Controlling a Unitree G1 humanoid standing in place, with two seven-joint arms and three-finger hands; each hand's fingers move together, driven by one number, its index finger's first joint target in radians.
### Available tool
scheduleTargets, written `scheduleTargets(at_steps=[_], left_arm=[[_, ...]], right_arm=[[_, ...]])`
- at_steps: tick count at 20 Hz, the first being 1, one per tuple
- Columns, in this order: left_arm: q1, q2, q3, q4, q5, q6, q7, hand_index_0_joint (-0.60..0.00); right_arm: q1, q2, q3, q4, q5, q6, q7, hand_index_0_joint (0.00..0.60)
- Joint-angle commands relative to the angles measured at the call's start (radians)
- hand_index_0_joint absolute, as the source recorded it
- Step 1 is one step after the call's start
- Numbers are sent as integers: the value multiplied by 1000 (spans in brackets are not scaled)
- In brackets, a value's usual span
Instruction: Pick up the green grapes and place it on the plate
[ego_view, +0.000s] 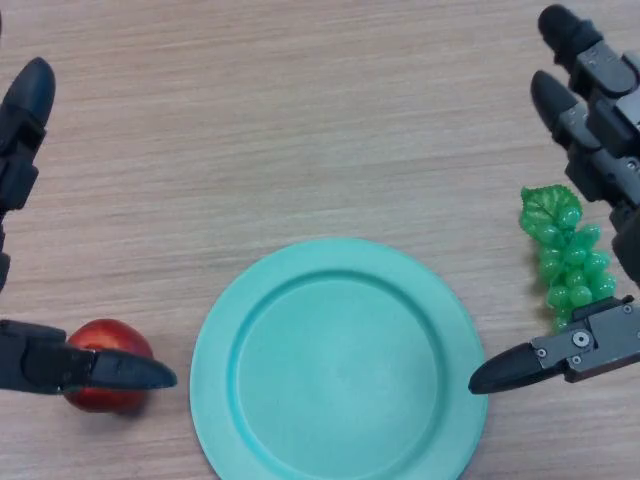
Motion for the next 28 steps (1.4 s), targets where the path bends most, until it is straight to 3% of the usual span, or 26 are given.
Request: scheduleTargets(at_steps=[1, 9, 15, 20, 28], left_arm=[[-21, 40, 18, -7, 28, -141, -3, 0], [-34, 32, -82, 119, 131, -250, 0, 0], [-50, 44, -89, 129, 139, -244, -7, 0], [-67, 63, -58, 121, 80, -200, -15, 0], [-45, 51, -40, 120, 70, -237, -16, 0]], right_arm=[[-27, -5, -32, -36, -10, -138, -14, 0], [-21, -3, -36, 82, -37, -249, -31, 0], [-41, -5, -42, 339, -269, -386, -138, 0], [-100, -34, -64, 607, -397, -412, -203, 0], [-238, -100, -79, 1028, -421, -569, -312, 0]])
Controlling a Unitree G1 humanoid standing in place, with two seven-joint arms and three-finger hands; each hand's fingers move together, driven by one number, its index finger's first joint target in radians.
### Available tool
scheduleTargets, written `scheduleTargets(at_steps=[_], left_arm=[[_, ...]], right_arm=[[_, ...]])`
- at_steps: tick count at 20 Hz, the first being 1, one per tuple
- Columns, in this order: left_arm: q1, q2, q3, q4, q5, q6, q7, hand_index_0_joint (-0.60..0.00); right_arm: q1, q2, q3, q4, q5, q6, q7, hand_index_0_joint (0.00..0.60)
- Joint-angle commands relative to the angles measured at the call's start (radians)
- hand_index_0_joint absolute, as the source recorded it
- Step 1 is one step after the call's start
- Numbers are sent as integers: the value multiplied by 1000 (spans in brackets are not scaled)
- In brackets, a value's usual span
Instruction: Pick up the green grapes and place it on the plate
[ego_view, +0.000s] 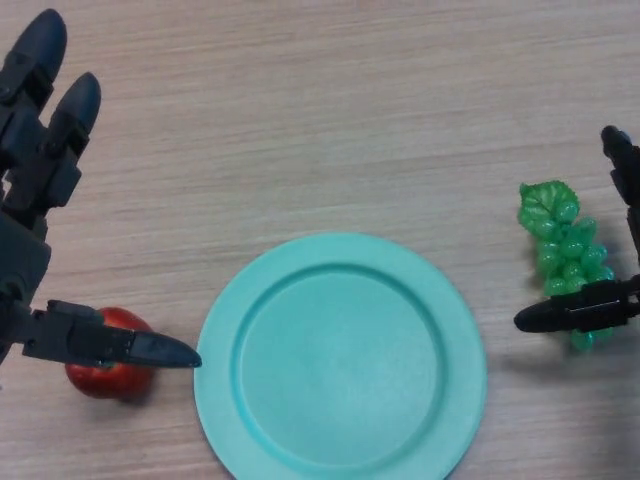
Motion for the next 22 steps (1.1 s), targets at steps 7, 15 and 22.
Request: scheduleTargets(at_steps=[7, 15, 22], left_arm=[[8, 9, 74, -65, -30, -144, 0, 0], [33, -5, 90, -80, -34, -159, -1, 0], [24, 2, 119, -70, -71, -144, 5, 0]], right_arm=[[-55, -84, -2, 91, -246, -216, 18, 550], [-31, -68, -5, -10, -355, -225, 151, 600], [-86, -5, 55, -311, -281, -78, 304, 600]])
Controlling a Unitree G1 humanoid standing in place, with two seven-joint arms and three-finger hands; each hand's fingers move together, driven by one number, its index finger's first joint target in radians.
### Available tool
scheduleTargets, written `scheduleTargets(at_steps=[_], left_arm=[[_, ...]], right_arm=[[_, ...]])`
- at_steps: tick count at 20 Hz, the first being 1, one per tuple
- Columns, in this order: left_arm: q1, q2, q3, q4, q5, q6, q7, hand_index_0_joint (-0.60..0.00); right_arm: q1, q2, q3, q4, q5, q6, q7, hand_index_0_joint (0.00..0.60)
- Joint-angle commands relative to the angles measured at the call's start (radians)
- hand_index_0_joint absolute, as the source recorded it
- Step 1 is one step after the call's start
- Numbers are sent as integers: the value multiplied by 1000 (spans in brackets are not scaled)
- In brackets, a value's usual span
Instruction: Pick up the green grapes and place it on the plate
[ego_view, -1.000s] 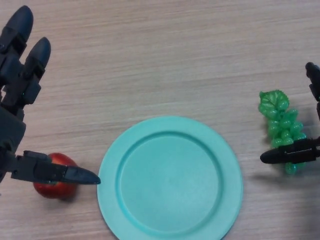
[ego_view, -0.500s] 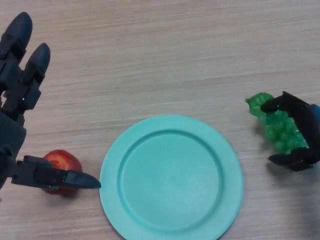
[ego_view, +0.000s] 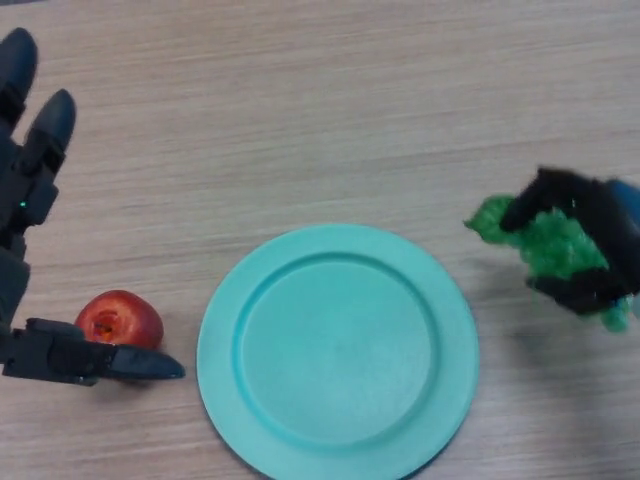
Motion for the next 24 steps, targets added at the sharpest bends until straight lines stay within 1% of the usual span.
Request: scheduleTargets(at_steps=[1, 2, 3, 4, 5, 6, 7, 8, 9, 10, 11, 12, 13, 14, 15, 16, 19, 21, 22, 23, 24], left_arm=[[-30, 35, 75, -35, -62, -145, 9, 0], [-36, 41, 85, -26, -75, -149, 13, 0], [-38, 43, 89, -21, -78, -155, 14, 0], [-42, 48, 99, -8, -93, -161, 15, 0], [-44, 51, 103, -3, -99, -161, 16, 0], [-47, 54, 108, 11, -99, -171, 18, 0], [-46, 55, 109, 16, -99, -176, 19, 0], [-47, 54, 112, 29, -94, -188, 24, 0], [-46, 55, 115, 31, -96, -190, 26, 0], [-44, 57, 121, 33, -100, -189, 29, 0], [-44, 57, 122, 34, -101, -189, 30, 0], [-43, 57, 122, 35, -100, -191, 30, 0], [-42, 57, 124, 36, -99, -193, 30, 0], [-40, 56, 129, 42, -96, -199, 31, 0], [-39, 55, 134, 48, -93, -207, 33, 0], [-36, 54, 137, 51, -81, -216, 38, 0], [-34, 52, 128, 40, -65, -214, 43, 0], [-35, 52, 115, 29, -53, -203, 42, 0], [-40, 58, 114, 22, -57, -192, 36, 0], [-42, 58, 114, 20, -58, -190, 35, 0], [-44, 59, 117, 18, -67, -185, 30, 0]], right_arm=[[-56, 21, 16, -155, 41, 11, 33, 600], [-61, 61, 62, -238, 46, 74, 68, 600], [-63, 80, 95, -290, 75, 142, 81, 600], [-84, 105, 184, -395, 138, 302, 74, 600], [-100, 110, 223, -423, 145, 352, 72, 600], [-132, 116, 307, -465, 160, 434, 56, 600], [-146, 118, 341, -484, 186, 478, 35, 600], [-178, 119, 407, -506, 217, 535, 4, 600], [-192, 120, 428, -507, 224, 545, -10, 600], [-224, 120, 461, -478, 204, 510, -54, 600], [-228, 120, 464, -472, 193, 503, -57, 550], [-235, 120, 467, -453, 146, 478, -54, 400], [-239, 120, 469, -438, 105, 454, -52, 300], [-247, 120, 473, -417, 37, 414, -46, 150], [-252, 120, 476, -403, -20, 388, -32, 50], [-250, 120, 474, -386, -85, 354, -7, 0], [-229, 120, 442, -378, -116, 320, 25, 0], [-203, 120, 379, -391, -117, 289, 53, 0], [-171, 120, 315, -410, -90, 273, 66, 0], [-155, 120, 286, -420, -71, 264, 71, 0], [-112, 120, 232, -463, 0, 282, 80, 0]])
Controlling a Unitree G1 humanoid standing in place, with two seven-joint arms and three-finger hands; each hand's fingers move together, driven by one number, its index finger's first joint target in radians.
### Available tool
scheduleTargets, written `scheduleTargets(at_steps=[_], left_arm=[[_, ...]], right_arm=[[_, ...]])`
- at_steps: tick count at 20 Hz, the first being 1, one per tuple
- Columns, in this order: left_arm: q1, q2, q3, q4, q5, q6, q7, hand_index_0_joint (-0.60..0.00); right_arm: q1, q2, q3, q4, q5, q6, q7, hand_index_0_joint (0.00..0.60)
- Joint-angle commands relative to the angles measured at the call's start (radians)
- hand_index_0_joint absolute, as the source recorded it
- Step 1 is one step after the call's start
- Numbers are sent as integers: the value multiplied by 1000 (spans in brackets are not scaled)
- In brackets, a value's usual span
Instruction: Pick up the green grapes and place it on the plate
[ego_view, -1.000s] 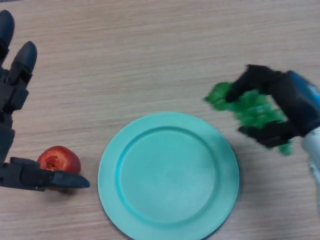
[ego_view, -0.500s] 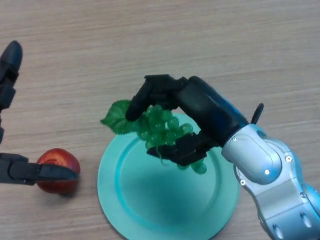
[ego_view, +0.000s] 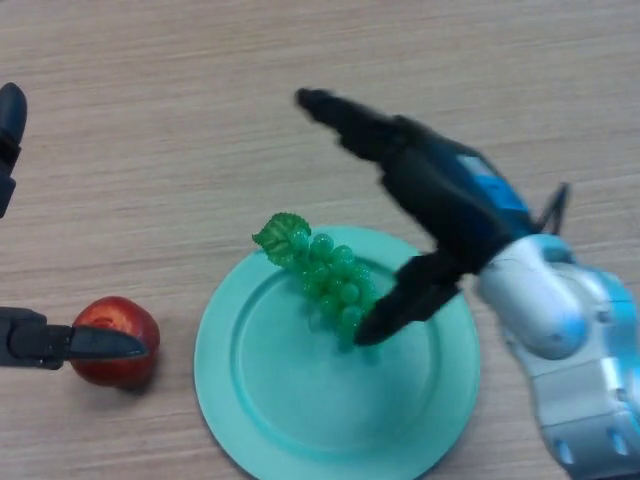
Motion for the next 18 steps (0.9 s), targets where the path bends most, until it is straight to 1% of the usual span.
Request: scheduleTargets(at_steps=[1, 2, 3, 4, 7, 9, 10, 12, 15, 17, 18], left_arm=[[-22, 49, 50, -64, -7, -136, 17, 0], [-22, 46, 51, -70, -10, -137, 18, 0], [-21, 45, 52, -72, -11, -139, 19, 0], [-14, 40, 50, -78, -11, -140, 19, 0], [0, 33, 32, -95, 9, -123, 0, 0], [-3, 34, 23, -122, 19, -92, -7, 0], [-3, 34, 20, -146, 21, -68, -13, 0], [-7, 35, 26, -181, 2, -35, -21, 0], [-11, 37, 37, -210, -17, -9, -22, 0], [-36, 57, 56, -205, -37, 13, -8, 0], [-57, 77, 63, -192, -34, 25, 4, 0]], right_arm=[[11, 6, -129, -132, 94, -65, -38, 0], [64, 6, -168, -201, 200, -32, -49, 0], [86, 6, -188, -229, 234, -26, -55, 0], [128, 6, -229, -268, 270, -33, -72, 0], [193, -1, -255, -349, 327, -28, -112, 0], [240, 3, -252, -418, 427, -17, -121, 0], [260, -4, -258, -452, 485, -5, -124, 0], [270, -20, -267, -475, 522, 22, -131, 0], [283, -31, -265, -489, 530, 30, -123, 0], [279, -31, -251, -507, 526, 45, -119, 0], [267, -28, -236, -512, 518, 48, -120, 0]])
